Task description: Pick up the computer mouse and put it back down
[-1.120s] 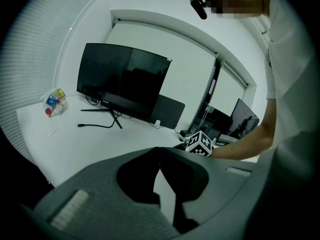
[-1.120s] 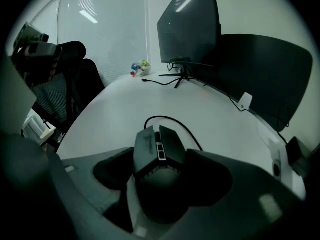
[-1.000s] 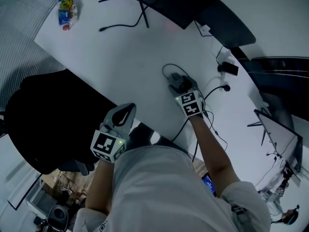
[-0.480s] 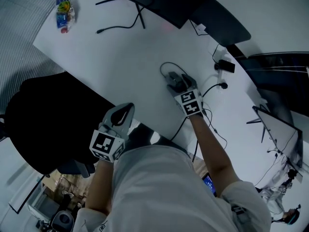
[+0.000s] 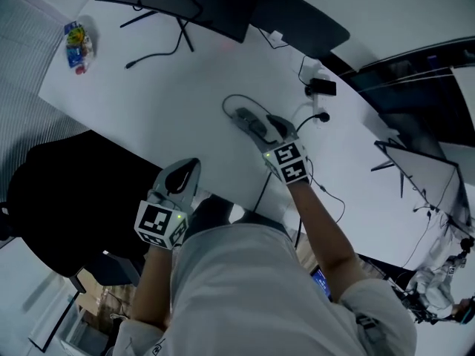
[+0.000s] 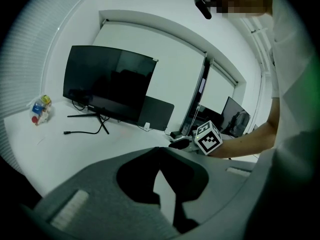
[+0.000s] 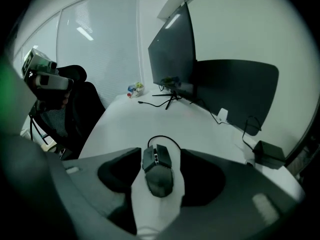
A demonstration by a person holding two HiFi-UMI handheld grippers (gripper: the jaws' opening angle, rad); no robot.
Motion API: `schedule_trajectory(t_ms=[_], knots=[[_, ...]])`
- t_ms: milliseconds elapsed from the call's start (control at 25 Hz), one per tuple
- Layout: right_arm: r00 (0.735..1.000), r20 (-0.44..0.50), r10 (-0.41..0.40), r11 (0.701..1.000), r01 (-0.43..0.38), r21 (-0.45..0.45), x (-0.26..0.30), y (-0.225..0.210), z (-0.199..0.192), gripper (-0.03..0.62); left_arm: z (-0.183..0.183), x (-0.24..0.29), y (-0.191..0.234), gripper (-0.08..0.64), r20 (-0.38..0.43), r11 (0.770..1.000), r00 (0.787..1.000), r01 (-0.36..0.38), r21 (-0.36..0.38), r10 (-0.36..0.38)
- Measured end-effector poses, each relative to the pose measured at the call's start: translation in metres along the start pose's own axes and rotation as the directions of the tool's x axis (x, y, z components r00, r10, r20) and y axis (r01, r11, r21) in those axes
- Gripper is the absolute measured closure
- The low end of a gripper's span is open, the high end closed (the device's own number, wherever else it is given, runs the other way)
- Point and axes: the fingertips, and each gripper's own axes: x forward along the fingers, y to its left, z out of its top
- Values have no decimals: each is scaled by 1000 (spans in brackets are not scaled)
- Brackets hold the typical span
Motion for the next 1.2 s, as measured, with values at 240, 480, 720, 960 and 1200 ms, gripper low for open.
schedule_trajectory(t_ms=[240,480,720,960,1200], knots=[[997,51,-62,998,62,7,-50,-10,2,464,11,13,-31,555,12,997,997,69,46,-70],[982,121,-144,988,136,71,-110,-23,3,522,25,28,-65,555,27,987,990,136,84,-139],[957,182,-227,971,207,122,-173,-34,-2,557,39,48,-105,555,37,968,974,215,130,-222],[922,234,-307,947,273,169,-238,-39,-13,579,50,66,-151,555,40,941,952,292,173,-303],[888,265,-377,921,329,207,-296,-44,-28,581,58,80,-197,555,29,911,928,358,203,-371]])
